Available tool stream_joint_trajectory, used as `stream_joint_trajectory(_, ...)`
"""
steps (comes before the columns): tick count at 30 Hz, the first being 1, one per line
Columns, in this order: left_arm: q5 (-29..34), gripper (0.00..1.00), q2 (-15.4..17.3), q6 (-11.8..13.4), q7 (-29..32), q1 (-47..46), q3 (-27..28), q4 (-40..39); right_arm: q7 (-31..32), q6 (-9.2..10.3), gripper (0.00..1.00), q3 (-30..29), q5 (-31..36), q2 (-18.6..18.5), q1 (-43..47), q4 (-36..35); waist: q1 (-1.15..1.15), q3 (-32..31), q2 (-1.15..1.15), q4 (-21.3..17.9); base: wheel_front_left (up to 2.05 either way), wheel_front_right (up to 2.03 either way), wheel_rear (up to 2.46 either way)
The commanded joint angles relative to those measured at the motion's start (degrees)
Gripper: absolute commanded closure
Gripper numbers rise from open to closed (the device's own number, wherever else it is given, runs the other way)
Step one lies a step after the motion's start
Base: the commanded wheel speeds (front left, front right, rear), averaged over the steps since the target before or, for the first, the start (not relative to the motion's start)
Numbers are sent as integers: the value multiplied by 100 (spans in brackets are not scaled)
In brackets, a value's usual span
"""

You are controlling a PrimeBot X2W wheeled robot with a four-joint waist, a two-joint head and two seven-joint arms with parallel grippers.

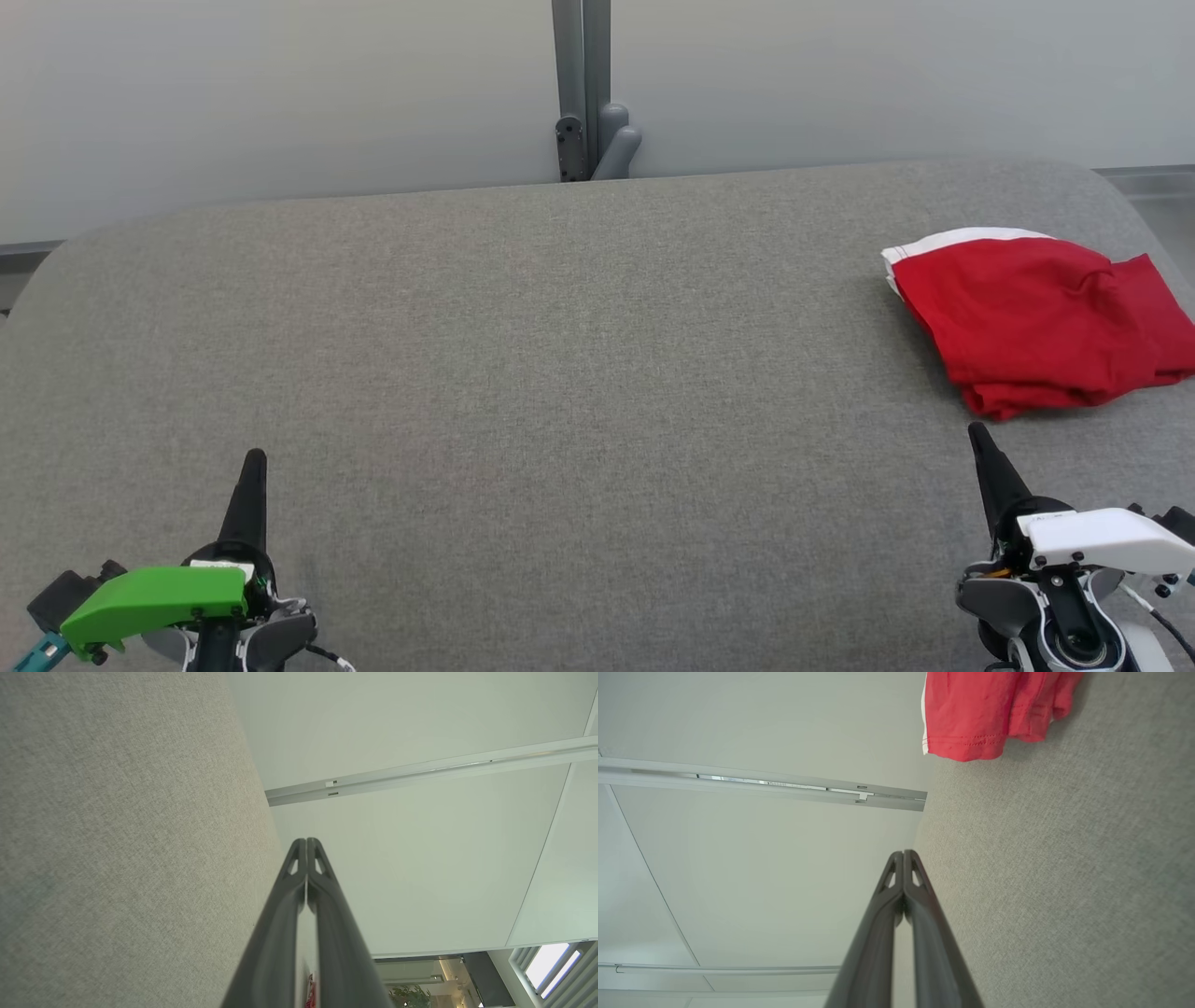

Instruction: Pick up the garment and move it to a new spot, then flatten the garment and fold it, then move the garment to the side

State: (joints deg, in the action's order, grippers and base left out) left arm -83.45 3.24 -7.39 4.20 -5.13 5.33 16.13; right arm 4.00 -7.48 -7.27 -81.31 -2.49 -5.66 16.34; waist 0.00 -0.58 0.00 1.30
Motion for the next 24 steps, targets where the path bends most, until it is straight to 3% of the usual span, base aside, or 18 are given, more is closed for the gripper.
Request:
stream_joint_trajectory(1,-150,100,7,-15,35,-120,39,-48,51,-3,100,13,-158,-37,-97,-46,0,6,0,-10,0,0,0)
stream_joint_trajectory(24,-882,100,-32,-18,262,-259,195,-116,266,-2,100,118,-1111,-54,-256,-77,0,79,0,-130,0,0,0)
